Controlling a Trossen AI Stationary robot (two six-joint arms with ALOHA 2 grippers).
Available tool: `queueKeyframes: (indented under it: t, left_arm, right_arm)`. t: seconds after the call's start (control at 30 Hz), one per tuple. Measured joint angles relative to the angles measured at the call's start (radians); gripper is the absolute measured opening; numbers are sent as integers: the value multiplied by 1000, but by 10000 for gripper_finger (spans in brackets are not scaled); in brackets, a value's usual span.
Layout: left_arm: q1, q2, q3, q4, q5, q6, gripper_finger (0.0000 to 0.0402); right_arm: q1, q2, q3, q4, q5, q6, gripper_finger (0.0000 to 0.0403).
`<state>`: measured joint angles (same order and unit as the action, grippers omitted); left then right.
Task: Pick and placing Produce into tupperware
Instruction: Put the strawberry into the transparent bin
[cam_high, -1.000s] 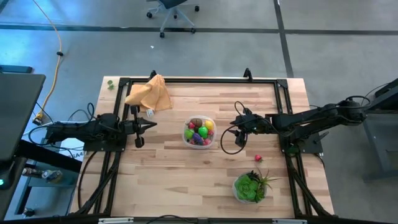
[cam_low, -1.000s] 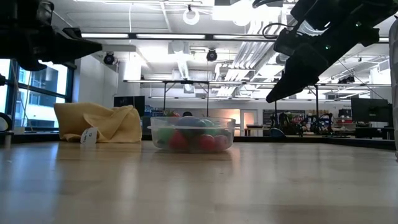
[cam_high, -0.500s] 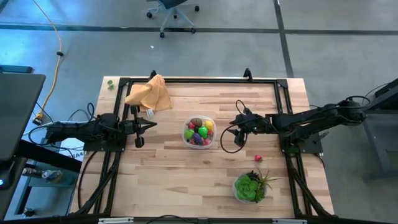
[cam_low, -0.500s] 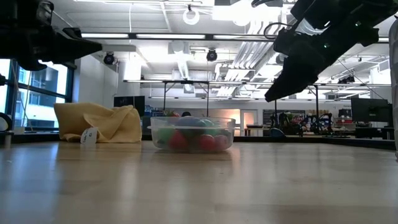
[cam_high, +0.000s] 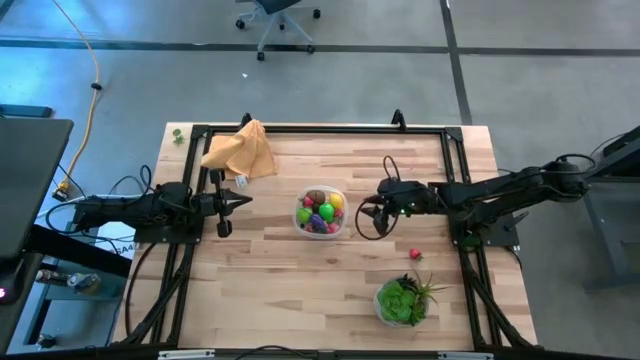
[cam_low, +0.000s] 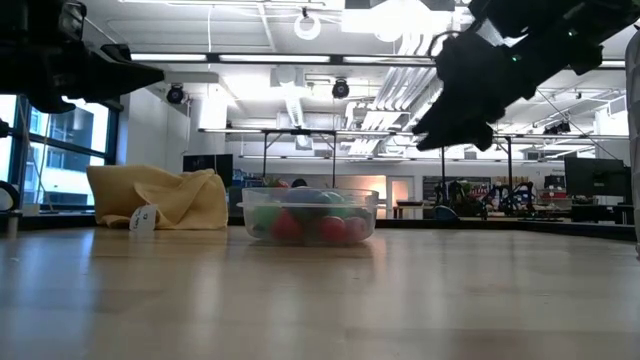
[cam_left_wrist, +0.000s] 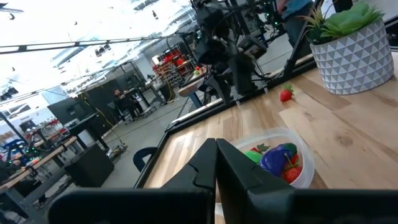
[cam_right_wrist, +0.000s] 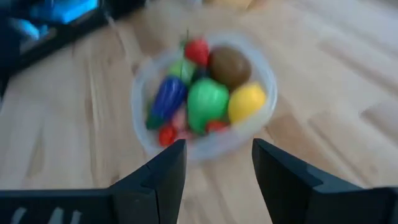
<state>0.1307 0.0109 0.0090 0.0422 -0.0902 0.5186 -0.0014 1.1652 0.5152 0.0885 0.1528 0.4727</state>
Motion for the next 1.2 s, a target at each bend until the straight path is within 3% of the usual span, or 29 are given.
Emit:
queueKeyframes:
  t: [0.27,0.37,0.53,0.7,0.9,1.1,1.2]
  left_arm:
    - [0,0,0,0,0,0,1]
    - [0,0,0,0,0,0,1]
    - [0,0,0,0,0,0,1]
    - [0,0,0,0,0,0,1]
    - [0,0,1,0,0,0,1]
    - [0,0,1,0,0,0,1]
    - [0,0,1,0,0,0,1]
  right_arm:
    - [-12,0,0,157,131,18,176]
    - [-37,0,0,258,28,-47,176]
    - [-129,-76,10,426,-313,-84,176]
    - [-198,-272,61,303,-426,-177,176]
    - [-182,-552,93,122,-373,-316,128]
    - [-101,-725,46,17,-173,-363,49]
    - [-60,-781,11,37,-130,-386,17]
